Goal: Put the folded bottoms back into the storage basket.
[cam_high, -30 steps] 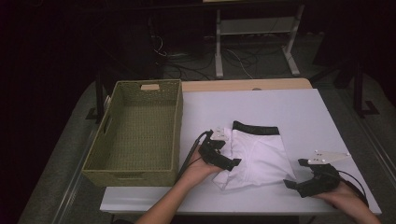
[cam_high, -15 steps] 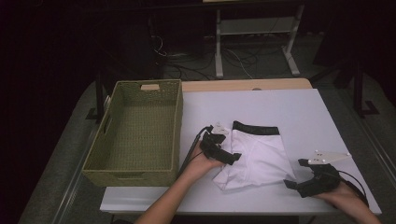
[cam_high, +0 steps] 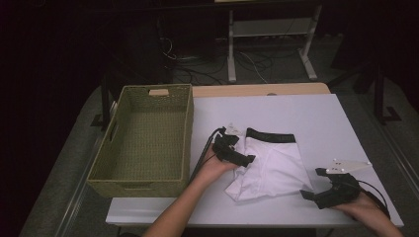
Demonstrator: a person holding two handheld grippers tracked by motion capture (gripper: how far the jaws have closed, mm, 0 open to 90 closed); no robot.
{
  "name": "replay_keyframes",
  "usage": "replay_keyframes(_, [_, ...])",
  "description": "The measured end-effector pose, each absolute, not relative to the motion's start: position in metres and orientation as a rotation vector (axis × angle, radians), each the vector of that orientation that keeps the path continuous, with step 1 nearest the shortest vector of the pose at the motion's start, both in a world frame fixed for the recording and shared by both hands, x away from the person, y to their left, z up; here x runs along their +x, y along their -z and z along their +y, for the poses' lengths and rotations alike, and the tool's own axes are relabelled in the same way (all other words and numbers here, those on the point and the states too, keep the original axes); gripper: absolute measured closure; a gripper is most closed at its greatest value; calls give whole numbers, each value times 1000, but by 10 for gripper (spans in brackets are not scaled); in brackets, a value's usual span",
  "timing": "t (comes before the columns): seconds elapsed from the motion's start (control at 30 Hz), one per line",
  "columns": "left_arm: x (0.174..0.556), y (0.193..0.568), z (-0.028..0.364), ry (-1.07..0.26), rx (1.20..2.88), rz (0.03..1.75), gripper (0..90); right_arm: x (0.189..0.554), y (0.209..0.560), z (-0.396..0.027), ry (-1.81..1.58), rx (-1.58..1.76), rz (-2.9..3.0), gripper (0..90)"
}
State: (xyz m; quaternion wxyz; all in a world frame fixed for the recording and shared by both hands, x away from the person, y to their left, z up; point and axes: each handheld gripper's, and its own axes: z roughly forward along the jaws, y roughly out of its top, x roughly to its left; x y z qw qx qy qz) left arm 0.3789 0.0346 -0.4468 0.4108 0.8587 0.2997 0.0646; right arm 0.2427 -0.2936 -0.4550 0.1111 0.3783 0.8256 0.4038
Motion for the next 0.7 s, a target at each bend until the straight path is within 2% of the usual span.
replay_keyframes(0.47, [404,447,29,-195,2145,815,1,243,455,-294,-1185,1109,2427,0])
replay_keyframes(0.7, [416,449,29,-197,2140,843,51,243,456,-294,-1186,1108,2428,0])
